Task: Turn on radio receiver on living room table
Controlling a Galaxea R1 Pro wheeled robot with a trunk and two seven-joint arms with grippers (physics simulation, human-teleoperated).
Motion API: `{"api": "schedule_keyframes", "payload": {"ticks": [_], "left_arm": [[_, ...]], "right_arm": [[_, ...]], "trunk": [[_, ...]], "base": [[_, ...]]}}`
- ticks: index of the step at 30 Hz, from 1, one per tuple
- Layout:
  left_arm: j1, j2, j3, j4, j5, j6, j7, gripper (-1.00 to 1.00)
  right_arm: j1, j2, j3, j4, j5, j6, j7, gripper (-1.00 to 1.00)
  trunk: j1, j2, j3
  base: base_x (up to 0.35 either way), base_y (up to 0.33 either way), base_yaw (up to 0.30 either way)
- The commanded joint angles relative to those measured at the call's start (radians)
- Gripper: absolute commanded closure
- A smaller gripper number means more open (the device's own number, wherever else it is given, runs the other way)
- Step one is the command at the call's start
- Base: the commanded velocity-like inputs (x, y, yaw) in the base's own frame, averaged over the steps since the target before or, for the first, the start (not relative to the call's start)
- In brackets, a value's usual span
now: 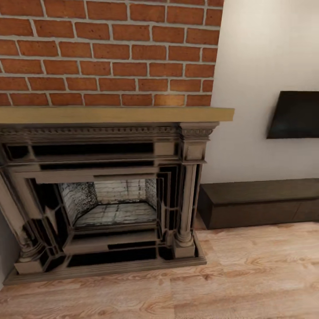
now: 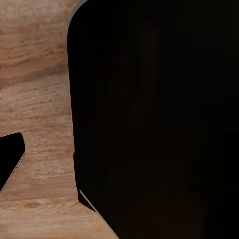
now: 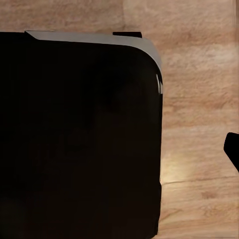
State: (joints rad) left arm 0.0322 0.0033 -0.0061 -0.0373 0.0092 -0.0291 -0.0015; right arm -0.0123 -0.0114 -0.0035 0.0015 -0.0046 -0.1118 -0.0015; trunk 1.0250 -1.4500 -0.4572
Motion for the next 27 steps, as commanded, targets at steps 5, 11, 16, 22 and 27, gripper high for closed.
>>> {"api": "schedule_keyframes", "payload": {"ticks": [5,11,16,22,27], "left_arm": [[0.000,0.000,0.000,0.000,0.000,0.000,0.000,-1.00],[0.000,0.000,0.000,0.000,0.000,0.000,0.000,-1.00],[0.000,0.000,0.000,0.000,0.000,0.000,0.000,-1.00],[0.000,0.000,0.000,0.000,0.000,0.000,0.000,-1.00],[0.000,0.000,0.000,0.000,0.000,0.000,0.000,-1.00]], "right_arm": [[0.000,-0.001,0.000,0.000,0.006,0.000,0.000,-1.00],[0.000,-0.001,0.004,0.000,0.012,0.000,0.000,-1.00],[0.000,0.000,0.005,0.000,0.013,0.000,0.000,-1.00],[0.000,0.001,0.006,0.000,0.014,0.000,0.000,-1.00],[0.000,0.001,0.005,0.000,0.014,0.000,0.000,-1.00]], "trunk": [[0.000,0.000,0.000],[0.000,0.000,0.000],[0.000,0.000,0.000],[0.000,0.000,0.000],[0.000,0.000,0.000]], "base": [[0.000,0.000,-0.299],[0.000,0.000,-0.299],[0.000,0.000,-0.299],[0.000,0.000,-0.299],[0.000,0.000,-0.300]]}}
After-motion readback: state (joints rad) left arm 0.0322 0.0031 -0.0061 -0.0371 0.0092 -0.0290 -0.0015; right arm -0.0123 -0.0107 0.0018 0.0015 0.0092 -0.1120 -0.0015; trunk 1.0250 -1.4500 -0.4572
